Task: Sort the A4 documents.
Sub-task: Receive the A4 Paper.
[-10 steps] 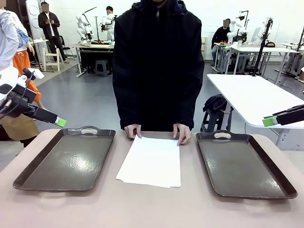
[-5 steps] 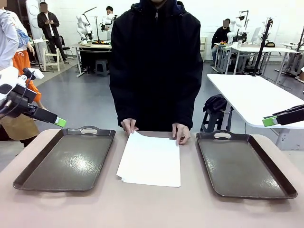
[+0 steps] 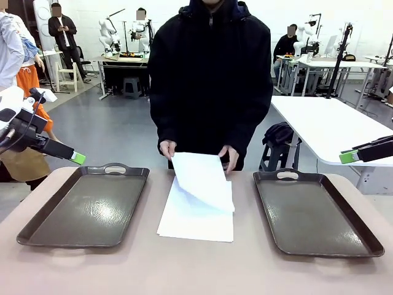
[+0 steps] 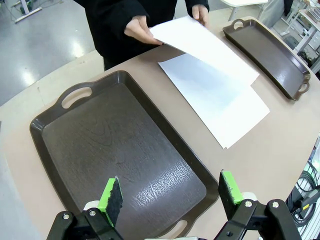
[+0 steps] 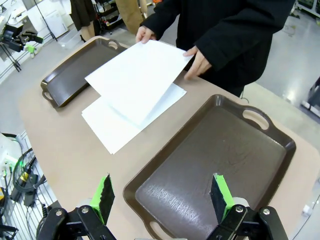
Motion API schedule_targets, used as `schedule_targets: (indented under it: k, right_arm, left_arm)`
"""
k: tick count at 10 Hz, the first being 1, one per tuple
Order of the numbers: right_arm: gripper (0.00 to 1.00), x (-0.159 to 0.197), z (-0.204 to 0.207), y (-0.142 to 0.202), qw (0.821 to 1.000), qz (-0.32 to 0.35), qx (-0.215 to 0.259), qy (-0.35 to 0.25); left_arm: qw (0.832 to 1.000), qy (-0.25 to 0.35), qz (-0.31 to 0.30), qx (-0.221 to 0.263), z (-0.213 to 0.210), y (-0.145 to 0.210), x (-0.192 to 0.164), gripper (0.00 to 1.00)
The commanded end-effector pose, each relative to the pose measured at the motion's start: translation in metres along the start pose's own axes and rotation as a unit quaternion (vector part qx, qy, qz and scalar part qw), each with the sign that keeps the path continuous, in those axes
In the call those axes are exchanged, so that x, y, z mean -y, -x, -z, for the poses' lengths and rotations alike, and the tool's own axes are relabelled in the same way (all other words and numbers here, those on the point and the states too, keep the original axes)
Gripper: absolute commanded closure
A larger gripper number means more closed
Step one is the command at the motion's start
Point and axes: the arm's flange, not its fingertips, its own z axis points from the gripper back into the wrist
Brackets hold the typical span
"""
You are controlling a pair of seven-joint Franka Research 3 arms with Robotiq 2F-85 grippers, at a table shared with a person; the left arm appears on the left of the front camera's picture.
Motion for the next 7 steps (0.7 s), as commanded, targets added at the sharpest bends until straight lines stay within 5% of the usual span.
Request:
schedule_targets:
  k: [1,7]
  right_arm:
    - [0.00,0.0021,0.0027,0.0009,1.000,-0.004,0.002,-0.006]
    - [0.00,0.0021,0.0027,0.0009,1.000,-0.004,0.002,-0.006]
  left_arm:
    - [1.000,0.004,-0.003,0.003,0.0009,0.0008,-0.0012,0.00]
    - [1.000,0.004,-0.003,0.003,0.0009,0.0008,-0.0012,0.00]
